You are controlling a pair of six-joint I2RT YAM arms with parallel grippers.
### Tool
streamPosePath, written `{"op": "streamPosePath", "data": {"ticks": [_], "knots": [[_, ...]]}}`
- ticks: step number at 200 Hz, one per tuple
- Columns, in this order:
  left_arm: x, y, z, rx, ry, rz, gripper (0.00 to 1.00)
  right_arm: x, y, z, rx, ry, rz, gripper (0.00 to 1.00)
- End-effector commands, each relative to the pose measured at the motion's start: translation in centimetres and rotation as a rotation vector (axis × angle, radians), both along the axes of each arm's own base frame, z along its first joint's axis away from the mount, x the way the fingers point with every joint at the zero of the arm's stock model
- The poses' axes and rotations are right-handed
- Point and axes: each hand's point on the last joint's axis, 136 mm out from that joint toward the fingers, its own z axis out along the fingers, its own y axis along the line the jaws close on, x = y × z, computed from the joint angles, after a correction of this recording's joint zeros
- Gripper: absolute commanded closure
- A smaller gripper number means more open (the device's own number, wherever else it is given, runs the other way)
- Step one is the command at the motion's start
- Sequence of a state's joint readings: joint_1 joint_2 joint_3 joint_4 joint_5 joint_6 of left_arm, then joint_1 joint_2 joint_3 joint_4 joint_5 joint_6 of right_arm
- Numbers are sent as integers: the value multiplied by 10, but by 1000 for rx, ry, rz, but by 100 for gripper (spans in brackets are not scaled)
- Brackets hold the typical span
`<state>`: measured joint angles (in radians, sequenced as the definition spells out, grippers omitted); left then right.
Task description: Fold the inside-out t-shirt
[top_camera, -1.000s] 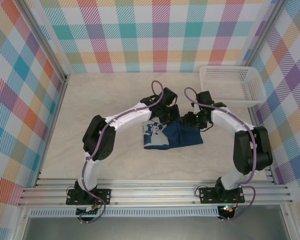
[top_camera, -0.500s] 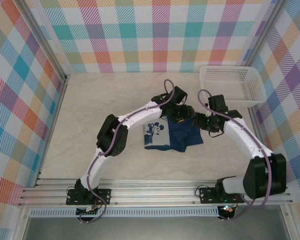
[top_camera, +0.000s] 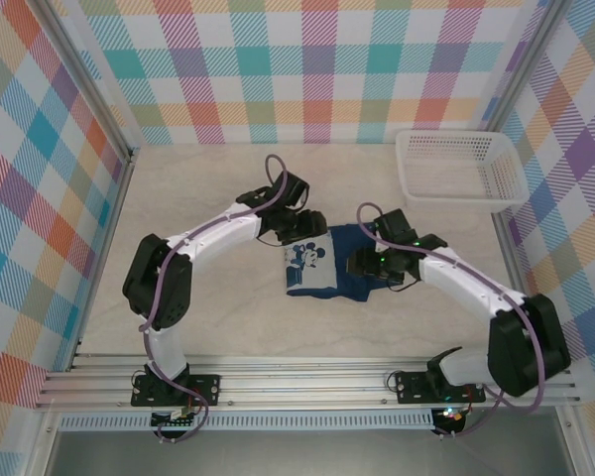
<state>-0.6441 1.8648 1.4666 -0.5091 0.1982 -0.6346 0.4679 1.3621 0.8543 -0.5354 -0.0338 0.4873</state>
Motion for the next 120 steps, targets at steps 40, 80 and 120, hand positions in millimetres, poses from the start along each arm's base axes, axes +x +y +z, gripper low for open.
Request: {"op": "streamPosePath", "data": {"ticks": [40, 80, 120], "knots": [[-11, 8, -53, 77, 23, -16, 38, 34, -30, -19, -227, -26, -95, 25], [-19, 17, -71, 103, 33, -14, 38, 20, -84, -25, -183, 54, -240, 41], [-27, 25, -79, 129, 39, -23, 38, 20, -112, -9, -130, 20, -335, 45]]}}
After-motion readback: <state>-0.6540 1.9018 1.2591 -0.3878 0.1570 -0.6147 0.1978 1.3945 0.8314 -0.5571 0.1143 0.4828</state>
